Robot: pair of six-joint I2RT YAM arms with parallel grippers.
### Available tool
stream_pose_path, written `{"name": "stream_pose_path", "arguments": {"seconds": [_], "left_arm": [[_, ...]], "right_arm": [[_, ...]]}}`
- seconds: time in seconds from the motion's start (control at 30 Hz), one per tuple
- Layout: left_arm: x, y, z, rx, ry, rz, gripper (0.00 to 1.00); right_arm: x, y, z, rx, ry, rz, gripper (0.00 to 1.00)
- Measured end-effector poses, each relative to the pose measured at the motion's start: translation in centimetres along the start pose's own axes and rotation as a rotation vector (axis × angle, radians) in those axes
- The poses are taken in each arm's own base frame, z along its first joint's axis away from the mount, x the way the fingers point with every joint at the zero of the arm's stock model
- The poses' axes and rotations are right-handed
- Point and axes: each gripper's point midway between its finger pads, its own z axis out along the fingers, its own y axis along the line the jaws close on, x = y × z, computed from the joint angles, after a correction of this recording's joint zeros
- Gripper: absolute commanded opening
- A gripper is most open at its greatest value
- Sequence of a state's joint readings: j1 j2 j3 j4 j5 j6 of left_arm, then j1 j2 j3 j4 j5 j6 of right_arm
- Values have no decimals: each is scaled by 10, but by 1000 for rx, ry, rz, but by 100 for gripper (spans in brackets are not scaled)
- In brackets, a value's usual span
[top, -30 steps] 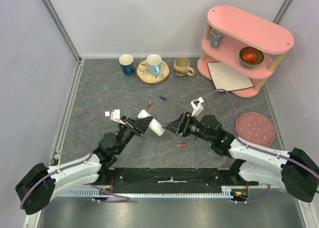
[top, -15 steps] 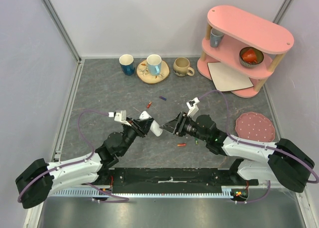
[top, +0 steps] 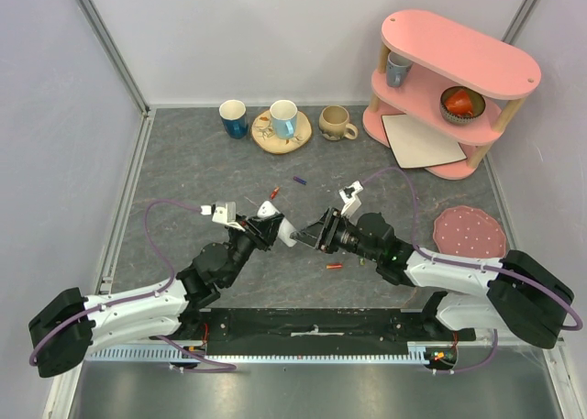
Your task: Load the batteries into the remote control
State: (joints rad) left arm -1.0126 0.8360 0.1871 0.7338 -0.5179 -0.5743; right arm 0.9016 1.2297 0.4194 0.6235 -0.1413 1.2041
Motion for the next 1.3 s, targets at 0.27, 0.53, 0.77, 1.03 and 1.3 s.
{"name": "stream_pose_path", "arguments": {"seconds": [0.27,0.53,0.77,1.03,1.3], "left_arm": [[-4,1,-1,-7,-14,9,2],[-10,-1,-3,-5,-31,8,2],[-8,0,-4,-8,-24,13,2],[-12,-4,-5,4,-32,7,2],[-19,-8,-5,15,-49,0,2]], "right_arm": [[3,0,1,1,6,6,51],[1,0,2,1,-1,8,50],[4,-2,3,5,5,11,44],[5,-6,4,18,8,15,40],[4,-9,5,31,-3,17,36]]}}
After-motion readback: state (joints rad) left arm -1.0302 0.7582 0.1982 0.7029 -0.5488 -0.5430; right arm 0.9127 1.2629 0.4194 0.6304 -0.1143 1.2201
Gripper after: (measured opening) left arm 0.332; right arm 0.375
